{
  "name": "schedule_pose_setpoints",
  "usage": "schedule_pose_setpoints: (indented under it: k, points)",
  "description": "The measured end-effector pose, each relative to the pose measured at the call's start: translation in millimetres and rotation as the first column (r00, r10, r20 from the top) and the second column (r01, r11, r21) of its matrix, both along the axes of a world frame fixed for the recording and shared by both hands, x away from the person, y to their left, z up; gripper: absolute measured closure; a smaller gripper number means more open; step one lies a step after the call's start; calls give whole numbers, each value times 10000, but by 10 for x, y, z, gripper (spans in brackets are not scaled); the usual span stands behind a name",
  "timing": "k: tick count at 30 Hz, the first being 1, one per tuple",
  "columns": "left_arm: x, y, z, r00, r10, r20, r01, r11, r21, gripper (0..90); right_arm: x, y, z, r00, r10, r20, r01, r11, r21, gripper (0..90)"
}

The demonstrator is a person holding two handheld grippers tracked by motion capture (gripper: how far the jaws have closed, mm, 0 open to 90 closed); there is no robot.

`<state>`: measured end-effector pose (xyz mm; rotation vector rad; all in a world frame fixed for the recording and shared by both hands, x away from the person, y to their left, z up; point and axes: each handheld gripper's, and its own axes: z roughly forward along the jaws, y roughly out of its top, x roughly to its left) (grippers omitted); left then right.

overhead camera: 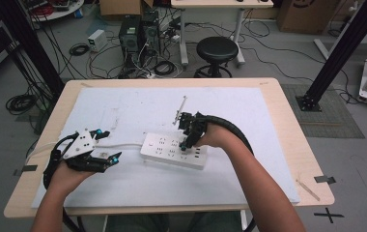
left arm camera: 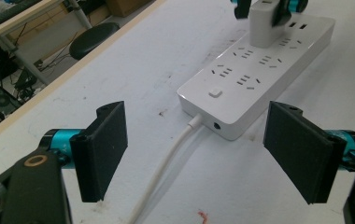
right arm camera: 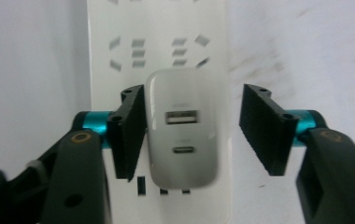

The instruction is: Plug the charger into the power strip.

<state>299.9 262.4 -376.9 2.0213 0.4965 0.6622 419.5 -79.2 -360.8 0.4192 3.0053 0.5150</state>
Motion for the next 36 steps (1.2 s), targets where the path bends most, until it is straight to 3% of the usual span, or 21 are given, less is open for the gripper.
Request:
schedule_pose_setpoints:
  k: [1, 2, 5, 7, 8, 10, 11, 15, 16, 17, 19, 21, 22, 23, 26, 36]
  points:
    - [5, 6, 10, 10000, -36, 11, 36, 10000, -30, 218, -1, -43, 35, 9999, -60, 82, 57, 9993, 362, 380]
    - [11, 10, 15, 10000, -57, 40, 58, 10000, -63, 218, -22, -118, 87, 9992, -354, 185, 333, 9941, 1032, 351]
    - [27, 15, 23, 9999, -106, 36, 106, 9999, -133, 218, -89, -300, 180, 9975, -696, 82, 654, 9672, 2454, 305]
    - [43, 18, 25, 9999, -166, -23, 166, 9998, -113, 218, -161, -453, 228, 9950, -972, 232, 832, 9341, 3471, 269]
    - [47, 12, 22, 9998, -186, -44, 185, 9997, -180, 218, -209, -550, 243, 9904, -1332, 379, 1073, 9112, 3976, 240]
    - [61, 3, 26, 9996, -270, -76, 268, 9995, -184, 218, -273, -689, 236, 9833, -1765, 445, 1369, 8784, 4580, 228]
    - [68, -2, 31, 9995, -310, -59, 309, 9994, -153, 218, -316, -784, 217, 9783, -2024, 443, 1540, 8530, 4986, 215]
    - [85, -24, 35, 9989, -466, -100, 462, 9985, -304, 218, -449, -1059, 141, 9625, -2682, 404, 1973, 7946, 5742, 208]
    - [85, -28, 38, 9987, -486, -129, 482, 9983, -314, 218, -472, -1104, 127, 9594, -2789, 430, 2020, 7852, 5854, 206]
    - [84, -33, 39, 9988, -483, -107, 478, 9981, -387, 218, -508, -1169, 104, 9551, -2924, 475, 2048, 7677, 6072, 206]
    - [80, -32, 45, 9986, -514, -95, 509, 9976, -466, 213, -568, -1266, 83, 9447, -3222, 620, 2109, 7412, 6373, 206]
    - [74, -32, 46, 9985, -538, -131, 529, 9967, -610, 212, -612, -1349, 72, 9397, -3359, 648, 2113, 7190, 6622, 206]
    - [71, -32, 44, 9984, -548, -145, 537, 9963, -678, 212, -638, -1383, 70, 9349, -3484, 674, 2163, 7101, 6700, 206]
    - [68, -31, 42, 9984, -540, -137, 529, 9961, -710, 212, -646, -1407, 67, 9338, -3492, 785, 2073, 7064, 6767, 206]
    - [65, -24, 31, 9986, -507, -156, 494, 9960, -746, 212, -689, -1474, 69, 9298, -3614, 696, 2124, 6813, 7005, 206]
    - [76, -52, 64, 9984, -519, -243, 501, 9963, -691, 212, -746, -1485, 60, 9342, -3483, 775, 1939, 6780, 7090, 206]
